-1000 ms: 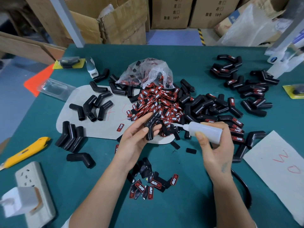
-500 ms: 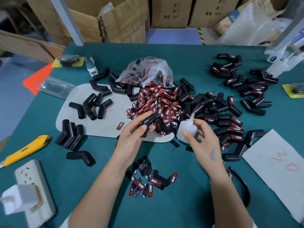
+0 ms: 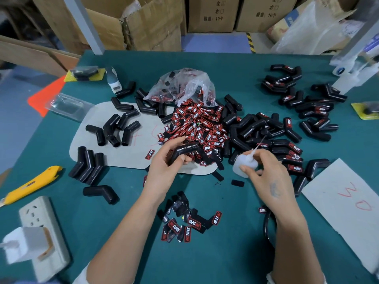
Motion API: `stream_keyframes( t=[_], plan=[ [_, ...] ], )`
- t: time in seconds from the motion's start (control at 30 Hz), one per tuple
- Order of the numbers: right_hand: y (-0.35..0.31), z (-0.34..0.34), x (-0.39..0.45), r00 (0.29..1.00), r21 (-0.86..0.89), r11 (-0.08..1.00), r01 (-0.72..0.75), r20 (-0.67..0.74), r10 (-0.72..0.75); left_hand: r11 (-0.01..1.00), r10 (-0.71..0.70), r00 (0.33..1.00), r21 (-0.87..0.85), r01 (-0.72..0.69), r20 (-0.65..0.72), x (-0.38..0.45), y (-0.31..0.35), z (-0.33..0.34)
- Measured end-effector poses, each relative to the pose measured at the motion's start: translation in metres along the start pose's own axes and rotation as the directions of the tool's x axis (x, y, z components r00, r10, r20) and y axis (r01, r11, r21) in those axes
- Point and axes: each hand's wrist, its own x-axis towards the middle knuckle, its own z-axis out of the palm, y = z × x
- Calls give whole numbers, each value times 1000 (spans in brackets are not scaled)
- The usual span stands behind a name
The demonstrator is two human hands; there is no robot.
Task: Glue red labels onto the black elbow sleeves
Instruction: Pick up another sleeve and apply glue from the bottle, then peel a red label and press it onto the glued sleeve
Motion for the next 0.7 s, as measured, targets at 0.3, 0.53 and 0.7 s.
stream_keyframes(
  t=[0.3, 0.53, 0.7],
  plan=[
    [1, -2, 0, 964, 146, 988, 57, -267, -16, 999, 10, 999, 35, -9, -44, -1, 0, 2],
    [-33, 49, -21, 774, -60, 856, 514, -398, -493, 999, 25, 996, -21, -27, -80, 0, 4, 2],
    [-31, 88, 1, 876, -354, 838, 416, -93, -474, 999, 31, 996, -38, -34, -86, -1, 5, 2]
  ],
)
